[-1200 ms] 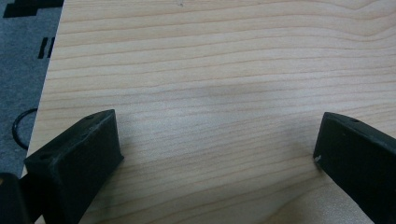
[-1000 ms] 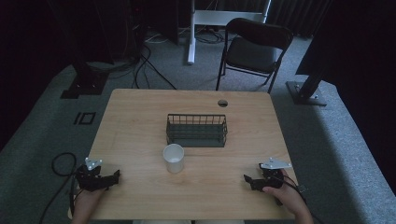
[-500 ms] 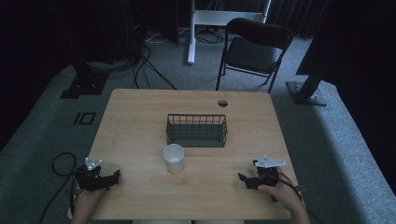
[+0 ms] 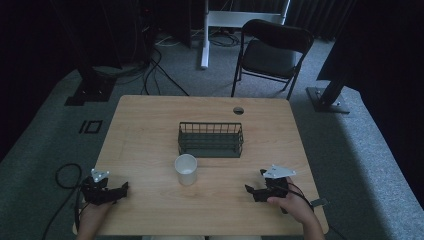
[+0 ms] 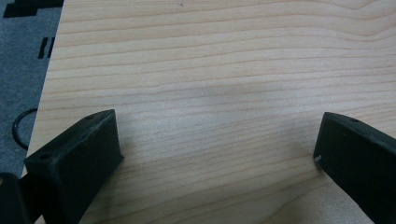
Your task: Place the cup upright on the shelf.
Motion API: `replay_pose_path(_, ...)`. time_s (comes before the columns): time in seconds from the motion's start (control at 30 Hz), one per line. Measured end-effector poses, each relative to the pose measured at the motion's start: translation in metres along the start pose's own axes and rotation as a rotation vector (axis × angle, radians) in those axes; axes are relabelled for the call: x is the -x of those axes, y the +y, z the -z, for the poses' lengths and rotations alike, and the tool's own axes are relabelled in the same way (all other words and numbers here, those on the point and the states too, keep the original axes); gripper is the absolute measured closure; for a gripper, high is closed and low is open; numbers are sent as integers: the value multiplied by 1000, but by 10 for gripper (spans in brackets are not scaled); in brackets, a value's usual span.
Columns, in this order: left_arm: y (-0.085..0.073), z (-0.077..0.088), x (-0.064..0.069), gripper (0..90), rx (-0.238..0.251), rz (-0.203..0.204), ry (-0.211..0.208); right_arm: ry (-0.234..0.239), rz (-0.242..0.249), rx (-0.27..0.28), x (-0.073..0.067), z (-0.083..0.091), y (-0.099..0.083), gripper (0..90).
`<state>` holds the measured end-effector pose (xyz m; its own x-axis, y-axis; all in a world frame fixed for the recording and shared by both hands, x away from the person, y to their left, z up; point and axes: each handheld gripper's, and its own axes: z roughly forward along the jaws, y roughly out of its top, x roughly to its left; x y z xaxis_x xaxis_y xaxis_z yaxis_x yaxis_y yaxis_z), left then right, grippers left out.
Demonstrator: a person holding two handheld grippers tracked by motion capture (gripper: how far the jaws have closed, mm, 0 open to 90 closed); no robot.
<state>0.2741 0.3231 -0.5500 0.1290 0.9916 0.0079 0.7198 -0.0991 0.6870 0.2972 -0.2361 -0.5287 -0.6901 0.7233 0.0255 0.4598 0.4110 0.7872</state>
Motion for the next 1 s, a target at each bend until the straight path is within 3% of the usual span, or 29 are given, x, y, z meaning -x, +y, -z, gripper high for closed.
replay_pose_path(1.0,0,0,0,8,0,0,0,120,84,34,-42,-32,32,120)
